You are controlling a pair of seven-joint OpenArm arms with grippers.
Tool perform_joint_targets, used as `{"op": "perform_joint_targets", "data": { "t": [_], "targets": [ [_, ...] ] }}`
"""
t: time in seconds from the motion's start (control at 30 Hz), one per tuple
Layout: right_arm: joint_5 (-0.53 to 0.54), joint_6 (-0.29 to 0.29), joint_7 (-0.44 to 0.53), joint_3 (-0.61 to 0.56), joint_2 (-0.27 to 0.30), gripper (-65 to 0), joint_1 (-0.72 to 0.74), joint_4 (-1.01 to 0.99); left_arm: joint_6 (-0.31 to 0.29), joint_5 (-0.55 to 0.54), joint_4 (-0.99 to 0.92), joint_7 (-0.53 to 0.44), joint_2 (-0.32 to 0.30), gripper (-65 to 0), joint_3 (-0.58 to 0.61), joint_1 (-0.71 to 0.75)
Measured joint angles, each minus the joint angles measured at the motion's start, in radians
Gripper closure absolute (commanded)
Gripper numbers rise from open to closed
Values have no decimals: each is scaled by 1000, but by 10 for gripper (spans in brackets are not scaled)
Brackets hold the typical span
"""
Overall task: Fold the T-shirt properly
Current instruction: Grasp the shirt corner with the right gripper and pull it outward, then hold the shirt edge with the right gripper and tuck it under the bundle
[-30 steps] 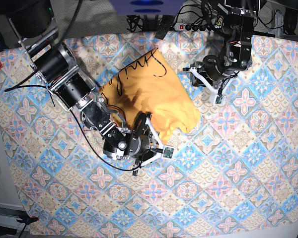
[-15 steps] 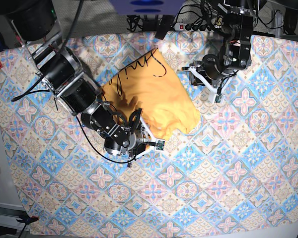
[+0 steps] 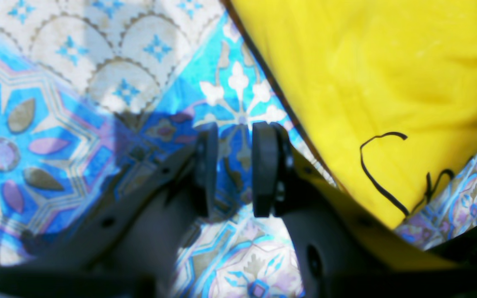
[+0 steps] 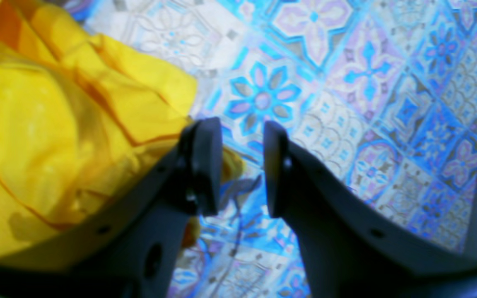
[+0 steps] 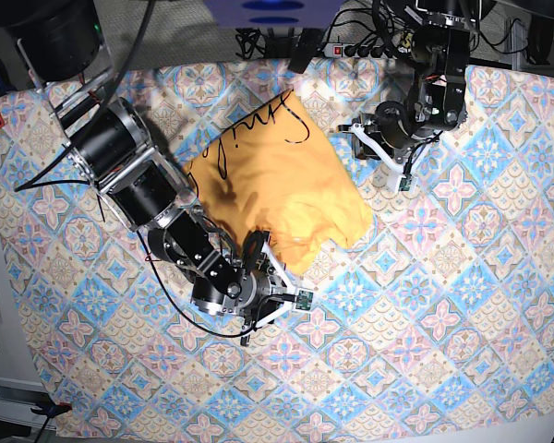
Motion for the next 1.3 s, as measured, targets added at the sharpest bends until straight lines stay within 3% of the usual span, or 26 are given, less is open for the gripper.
{"op": "perform_joint_targets", "data": {
  "t": [0.33, 0.53, 0.7, 1.03, 1.3],
  "targets": [
    [-3, 1, -10, -47, 5, -175, -45, 8, 0, 0, 0, 0, 0, -136, 0, -2],
    [-1, -2, -109, -42, 1, -177, -95, 132, 0, 2, -1, 2, 0, -136, 0, -8],
    [4, -82, -147, -40, -5, -178, -100, 148, -3, 0, -31, -3, 0, -136, 0, -23],
    [16, -83, -271, -22, -8, -178, -164, 265, -3, -1, -48, -3, 3, -136, 0, -36],
    [1, -89, -306, 31, 3, -211, -189, 334, -3, 1, -48, -3, 2, -136, 0, -39]
  ]
}}
